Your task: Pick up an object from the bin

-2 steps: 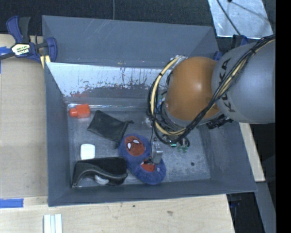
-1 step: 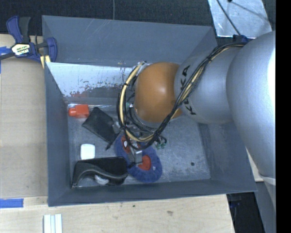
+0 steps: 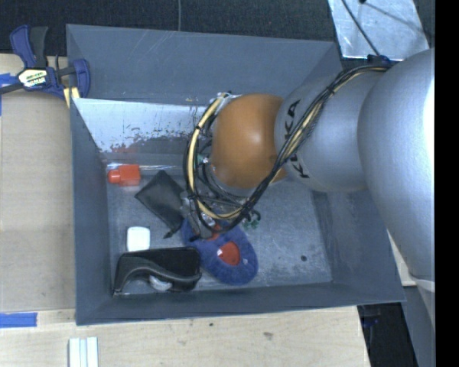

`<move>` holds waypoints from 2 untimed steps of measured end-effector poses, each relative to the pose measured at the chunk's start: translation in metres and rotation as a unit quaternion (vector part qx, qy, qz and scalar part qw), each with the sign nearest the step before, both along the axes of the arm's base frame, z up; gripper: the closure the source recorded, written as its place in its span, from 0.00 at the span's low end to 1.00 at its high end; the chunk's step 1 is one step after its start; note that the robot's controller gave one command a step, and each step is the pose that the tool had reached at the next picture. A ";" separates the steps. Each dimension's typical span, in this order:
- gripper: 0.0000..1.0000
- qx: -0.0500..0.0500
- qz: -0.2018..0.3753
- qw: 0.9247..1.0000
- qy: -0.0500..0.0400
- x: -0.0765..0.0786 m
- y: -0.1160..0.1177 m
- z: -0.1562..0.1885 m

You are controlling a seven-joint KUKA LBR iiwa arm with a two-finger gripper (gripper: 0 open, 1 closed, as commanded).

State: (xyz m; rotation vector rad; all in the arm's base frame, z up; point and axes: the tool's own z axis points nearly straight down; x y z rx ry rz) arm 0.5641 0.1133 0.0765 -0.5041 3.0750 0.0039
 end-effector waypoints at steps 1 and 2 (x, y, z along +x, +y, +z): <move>1.00 -0.002 0.007 1.000 0.006 0.022 0.030 0.133; 1.00 -0.003 0.030 0.999 0.014 0.029 0.060 0.057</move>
Offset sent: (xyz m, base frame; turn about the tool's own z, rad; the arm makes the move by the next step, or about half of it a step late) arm 0.0185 0.0292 0.1273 -0.0121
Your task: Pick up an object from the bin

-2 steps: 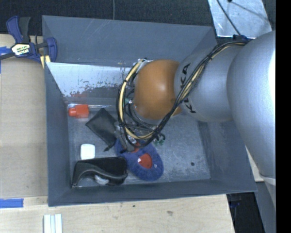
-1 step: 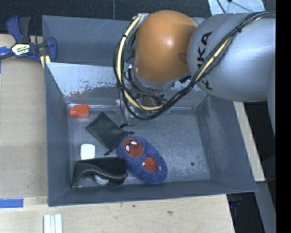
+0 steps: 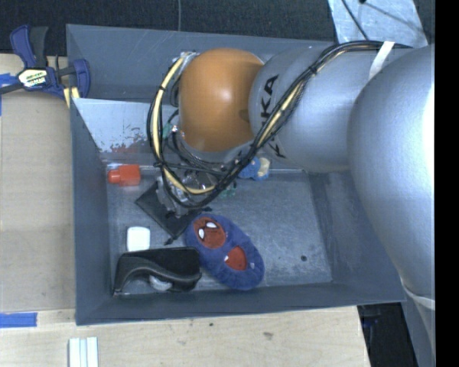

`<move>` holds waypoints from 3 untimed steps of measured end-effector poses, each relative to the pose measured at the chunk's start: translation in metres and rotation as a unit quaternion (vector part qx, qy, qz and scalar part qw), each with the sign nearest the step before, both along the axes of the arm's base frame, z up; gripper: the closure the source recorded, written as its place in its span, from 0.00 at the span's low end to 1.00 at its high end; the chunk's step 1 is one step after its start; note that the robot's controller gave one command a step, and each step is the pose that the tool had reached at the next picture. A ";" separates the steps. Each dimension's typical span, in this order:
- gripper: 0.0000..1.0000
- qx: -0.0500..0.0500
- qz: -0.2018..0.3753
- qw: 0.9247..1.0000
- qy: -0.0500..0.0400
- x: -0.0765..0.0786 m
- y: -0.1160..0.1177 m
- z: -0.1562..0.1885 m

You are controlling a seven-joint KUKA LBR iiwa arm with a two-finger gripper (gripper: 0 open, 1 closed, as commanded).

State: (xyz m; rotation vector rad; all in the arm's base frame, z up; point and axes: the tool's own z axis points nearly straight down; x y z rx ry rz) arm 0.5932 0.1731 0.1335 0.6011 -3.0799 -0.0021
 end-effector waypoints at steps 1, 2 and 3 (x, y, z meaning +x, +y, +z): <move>1.00 0.000 0.028 1.000 -0.002 -0.037 0.005 0.012; 1.00 0.000 0.001 1.000 -0.006 -0.013 -0.021 0.050; 1.00 0.000 0.151 0.989 -0.002 -0.034 -0.052 0.015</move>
Offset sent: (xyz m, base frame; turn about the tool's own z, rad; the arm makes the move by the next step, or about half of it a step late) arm -0.0373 0.0053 0.0113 -0.0573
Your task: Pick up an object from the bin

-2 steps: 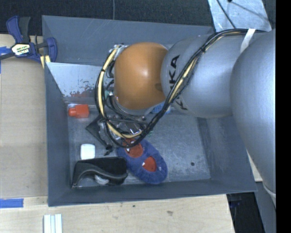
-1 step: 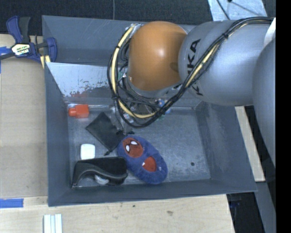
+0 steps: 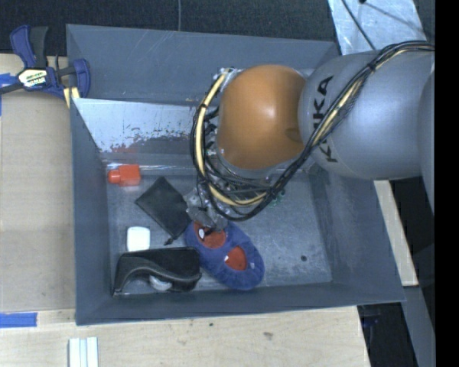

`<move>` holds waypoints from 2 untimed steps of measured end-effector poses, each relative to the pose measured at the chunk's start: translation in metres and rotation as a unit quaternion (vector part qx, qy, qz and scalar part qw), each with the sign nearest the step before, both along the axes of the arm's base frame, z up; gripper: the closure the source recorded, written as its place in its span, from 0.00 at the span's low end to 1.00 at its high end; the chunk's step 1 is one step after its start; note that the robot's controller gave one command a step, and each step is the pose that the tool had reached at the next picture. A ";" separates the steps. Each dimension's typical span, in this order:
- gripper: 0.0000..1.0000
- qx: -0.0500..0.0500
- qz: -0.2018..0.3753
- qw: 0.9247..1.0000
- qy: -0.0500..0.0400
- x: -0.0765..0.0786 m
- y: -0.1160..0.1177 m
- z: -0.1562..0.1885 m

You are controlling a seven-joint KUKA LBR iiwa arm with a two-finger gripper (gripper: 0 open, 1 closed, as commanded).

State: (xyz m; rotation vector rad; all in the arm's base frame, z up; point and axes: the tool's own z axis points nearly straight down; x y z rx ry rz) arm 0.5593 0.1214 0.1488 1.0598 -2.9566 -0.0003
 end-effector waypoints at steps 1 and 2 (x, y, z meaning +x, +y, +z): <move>0.00 0.000 -0.001 1.000 -0.001 0.001 0.001 0.001; 0.00 0.000 0.132 0.991 0.000 -0.004 -0.007 -0.078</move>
Offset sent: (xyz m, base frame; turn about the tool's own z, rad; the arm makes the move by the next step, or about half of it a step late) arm 0.0000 0.0000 0.0000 0.0000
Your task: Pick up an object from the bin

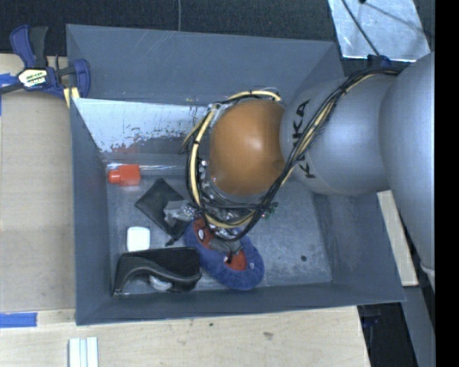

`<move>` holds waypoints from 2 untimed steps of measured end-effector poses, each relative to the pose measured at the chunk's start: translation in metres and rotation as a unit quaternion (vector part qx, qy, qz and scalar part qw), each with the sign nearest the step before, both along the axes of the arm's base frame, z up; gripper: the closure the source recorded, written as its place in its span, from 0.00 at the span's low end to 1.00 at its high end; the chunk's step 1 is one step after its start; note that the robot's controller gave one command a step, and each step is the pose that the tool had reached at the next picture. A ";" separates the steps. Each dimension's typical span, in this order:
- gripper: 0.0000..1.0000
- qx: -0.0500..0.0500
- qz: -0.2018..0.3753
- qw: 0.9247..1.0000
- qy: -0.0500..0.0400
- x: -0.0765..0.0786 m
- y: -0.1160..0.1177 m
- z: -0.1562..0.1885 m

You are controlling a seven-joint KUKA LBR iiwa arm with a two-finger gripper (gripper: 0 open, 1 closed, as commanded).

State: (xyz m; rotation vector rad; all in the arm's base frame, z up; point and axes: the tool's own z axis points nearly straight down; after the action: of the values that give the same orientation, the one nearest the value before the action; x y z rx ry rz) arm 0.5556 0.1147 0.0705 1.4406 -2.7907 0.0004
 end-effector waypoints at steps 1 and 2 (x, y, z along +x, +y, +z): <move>1.00 0.005 -0.001 1.000 -0.008 0.004 0.004 0.004; 1.00 0.002 -0.008 1.000 -0.007 0.017 -0.005 0.171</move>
Offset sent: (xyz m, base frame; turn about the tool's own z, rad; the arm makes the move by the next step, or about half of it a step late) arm 0.0000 0.0000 0.0000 0.0000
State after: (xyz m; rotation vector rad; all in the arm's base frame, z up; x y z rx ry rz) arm 0.5722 0.1101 0.2419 1.4241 -2.8145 0.0050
